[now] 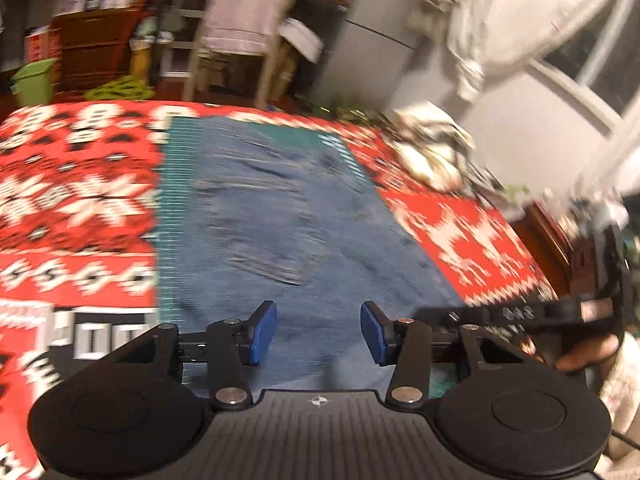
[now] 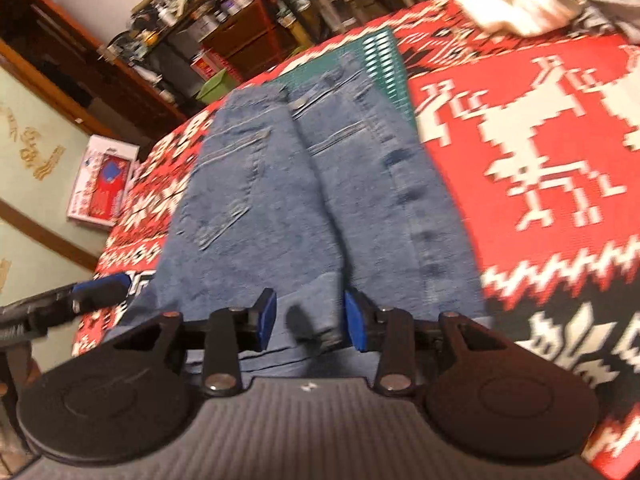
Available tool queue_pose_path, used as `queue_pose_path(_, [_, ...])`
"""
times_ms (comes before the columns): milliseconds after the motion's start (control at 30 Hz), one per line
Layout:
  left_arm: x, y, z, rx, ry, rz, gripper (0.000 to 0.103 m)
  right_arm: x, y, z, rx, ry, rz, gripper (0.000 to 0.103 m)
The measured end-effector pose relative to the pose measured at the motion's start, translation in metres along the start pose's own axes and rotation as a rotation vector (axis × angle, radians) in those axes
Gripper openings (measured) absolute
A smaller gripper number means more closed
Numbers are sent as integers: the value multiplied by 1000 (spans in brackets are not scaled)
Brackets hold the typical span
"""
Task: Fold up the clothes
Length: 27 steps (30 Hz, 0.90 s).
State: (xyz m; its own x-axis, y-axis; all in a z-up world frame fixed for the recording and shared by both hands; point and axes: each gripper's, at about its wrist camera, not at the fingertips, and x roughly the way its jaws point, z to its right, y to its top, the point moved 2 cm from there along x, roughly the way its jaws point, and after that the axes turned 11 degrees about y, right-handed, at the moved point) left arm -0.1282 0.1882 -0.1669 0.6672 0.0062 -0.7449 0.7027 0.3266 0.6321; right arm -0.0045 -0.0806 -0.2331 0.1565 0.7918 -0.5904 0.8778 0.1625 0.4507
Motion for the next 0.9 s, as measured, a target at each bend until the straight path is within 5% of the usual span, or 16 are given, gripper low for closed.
queue_pose_path(100, [-5,0,-30,-80,55,11,46,7,3,-3,-1,-15,10,36])
queue_pose_path(167, [-5,-3,-47,-141,86,8,46,11,5,-7,-6,-30,9,9])
queue_pose_path(333, [-11,-8,-72,-197,154,20,45,-2,16,-43,-90,22,54,9])
queue_pose_path(533, [-18,-10,-77,-207,161,26,45,-70,42,-77,-117,81,200,8])
queue_pose_path(900, [7,-18,-47,-119,60,-99,45,-59,6,35,92,-76,131,9])
